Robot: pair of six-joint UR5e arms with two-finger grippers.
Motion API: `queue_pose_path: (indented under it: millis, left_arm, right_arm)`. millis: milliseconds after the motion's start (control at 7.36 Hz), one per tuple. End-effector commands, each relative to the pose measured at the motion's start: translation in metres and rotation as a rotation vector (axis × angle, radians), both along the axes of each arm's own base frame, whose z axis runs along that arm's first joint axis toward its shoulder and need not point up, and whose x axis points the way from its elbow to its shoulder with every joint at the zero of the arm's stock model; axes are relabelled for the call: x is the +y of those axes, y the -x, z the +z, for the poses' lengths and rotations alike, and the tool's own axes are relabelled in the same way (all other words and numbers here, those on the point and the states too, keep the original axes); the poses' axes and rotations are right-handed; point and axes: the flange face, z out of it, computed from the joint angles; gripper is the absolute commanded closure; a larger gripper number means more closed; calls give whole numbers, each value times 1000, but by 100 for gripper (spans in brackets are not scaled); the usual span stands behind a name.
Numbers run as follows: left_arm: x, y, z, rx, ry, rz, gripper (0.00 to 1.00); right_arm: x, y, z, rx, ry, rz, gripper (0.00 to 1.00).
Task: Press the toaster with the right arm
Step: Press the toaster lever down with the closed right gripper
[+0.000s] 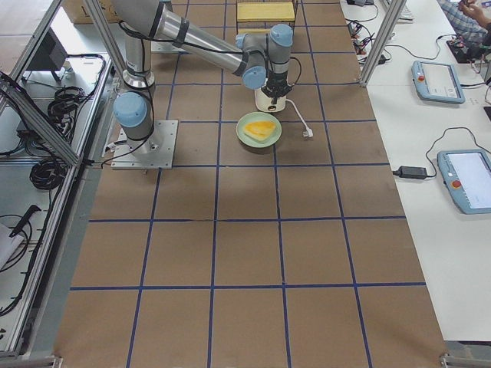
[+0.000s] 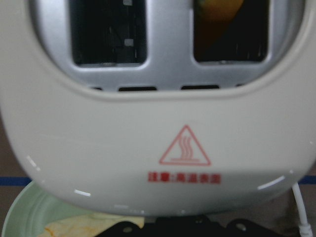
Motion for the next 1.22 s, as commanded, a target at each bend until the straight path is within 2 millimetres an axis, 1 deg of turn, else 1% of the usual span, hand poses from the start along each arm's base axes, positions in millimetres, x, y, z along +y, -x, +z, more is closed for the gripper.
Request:
queue_pose_path:
  millis: [0,272,815,951,1086]
  left_arm:
    - [0,0,0,0,0,0,0]
    - [0,0,0,0,0,0,0]
    - [0,0,0,0,0,0,0]
    - [0,0,0,0,0,0,0]
    - [0,0,0,0,0,0,0]
  right_arm:
    - [0,0,-2,0,-2,-1,96]
    - [0,0,0,1,1,-7,96]
    - [2,0,-4,-3,-9,-7,96]
    - [1,0,-3,0,-4,-7,96]
    - [-2,0,11,2,25,-9,95]
